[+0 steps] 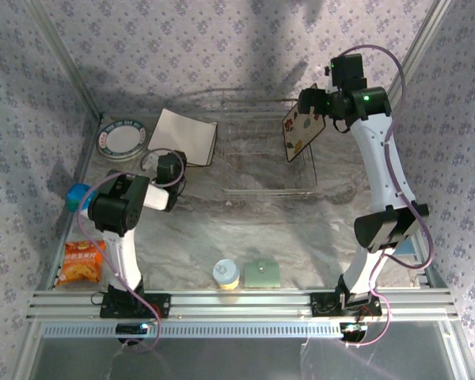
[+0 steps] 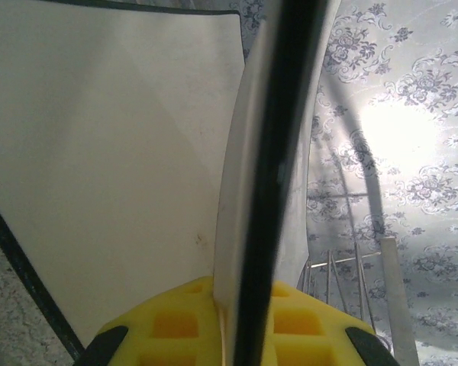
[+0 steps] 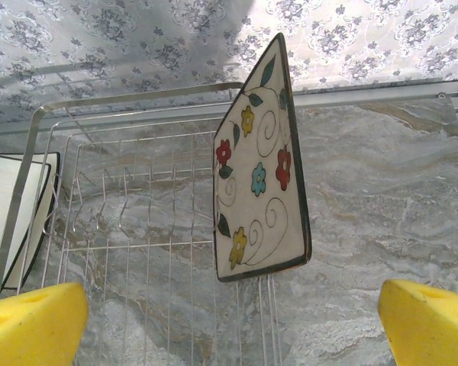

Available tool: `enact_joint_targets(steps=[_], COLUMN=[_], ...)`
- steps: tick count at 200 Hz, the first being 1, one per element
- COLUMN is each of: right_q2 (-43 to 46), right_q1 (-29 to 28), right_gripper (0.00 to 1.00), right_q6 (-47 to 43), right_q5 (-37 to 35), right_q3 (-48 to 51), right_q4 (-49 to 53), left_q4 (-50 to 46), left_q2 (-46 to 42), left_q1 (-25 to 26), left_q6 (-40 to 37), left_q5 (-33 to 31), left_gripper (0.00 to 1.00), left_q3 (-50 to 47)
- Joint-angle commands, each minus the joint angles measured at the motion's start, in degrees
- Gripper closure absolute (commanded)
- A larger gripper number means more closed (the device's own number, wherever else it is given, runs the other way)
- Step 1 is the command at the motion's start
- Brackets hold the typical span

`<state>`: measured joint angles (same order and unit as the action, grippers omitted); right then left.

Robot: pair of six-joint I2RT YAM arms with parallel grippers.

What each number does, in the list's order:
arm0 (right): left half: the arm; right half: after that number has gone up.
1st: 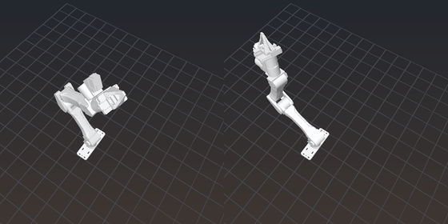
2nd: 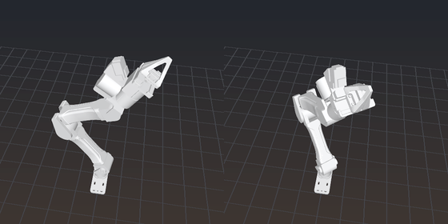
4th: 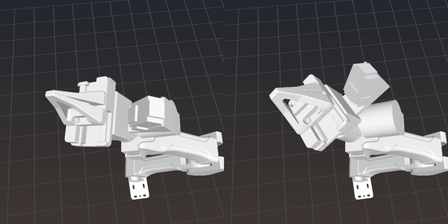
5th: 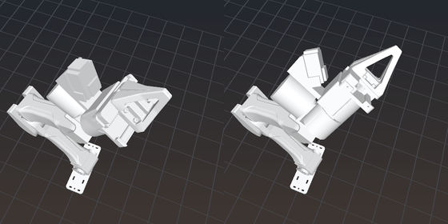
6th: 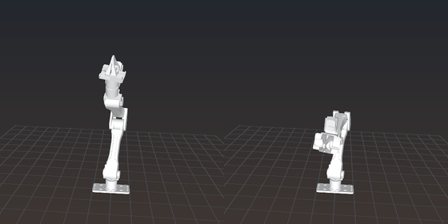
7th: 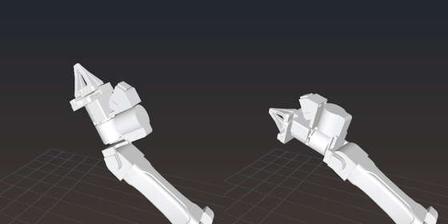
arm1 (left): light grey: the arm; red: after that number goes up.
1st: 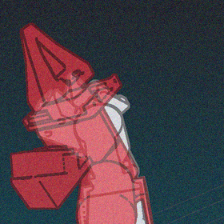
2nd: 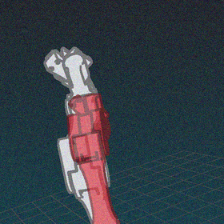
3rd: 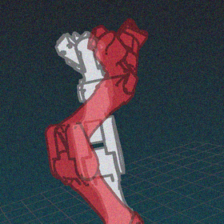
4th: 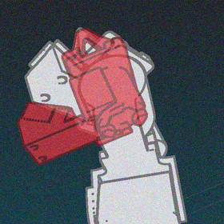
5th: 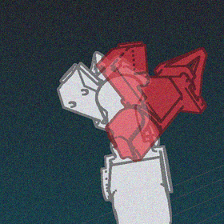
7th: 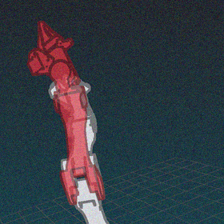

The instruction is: Unload the plates from the dish rack

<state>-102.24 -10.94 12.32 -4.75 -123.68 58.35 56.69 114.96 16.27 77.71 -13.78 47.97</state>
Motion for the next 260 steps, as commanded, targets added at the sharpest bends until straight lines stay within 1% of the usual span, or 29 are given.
enact_joint_targets(steps=[1,73,215,260], right_q2=[1.15,0.81,0.20,0.27], right_q1=[0.32,0.31,0.56,0.51], right_gripper=[0.01,0.01,0.01,0.01], right_q6=[-1.42,-1.40,-1.42,-1.42], right_q5=[-0.61,-0.37,-0.08,0.10], right_q3=[-1.81,-2.01,-2.06,-2.01], right_q4=[1.50,1.42,1.29,1.18], left_q4=[13.88,12.40,9.44,8.80], left_q2=[-0.89,1.18,4.65,5.28], left_q1=[0.34,0.72,0.95,0.88], left_q6=[1.34,2.81,6.63,7.85], left_q5=[-2.79,-3.61,-1.82,-1.34], left_gripper=[1.00,1.00,1.00,0.94], left_q3=[3.86,4.58,7.05,7.20])
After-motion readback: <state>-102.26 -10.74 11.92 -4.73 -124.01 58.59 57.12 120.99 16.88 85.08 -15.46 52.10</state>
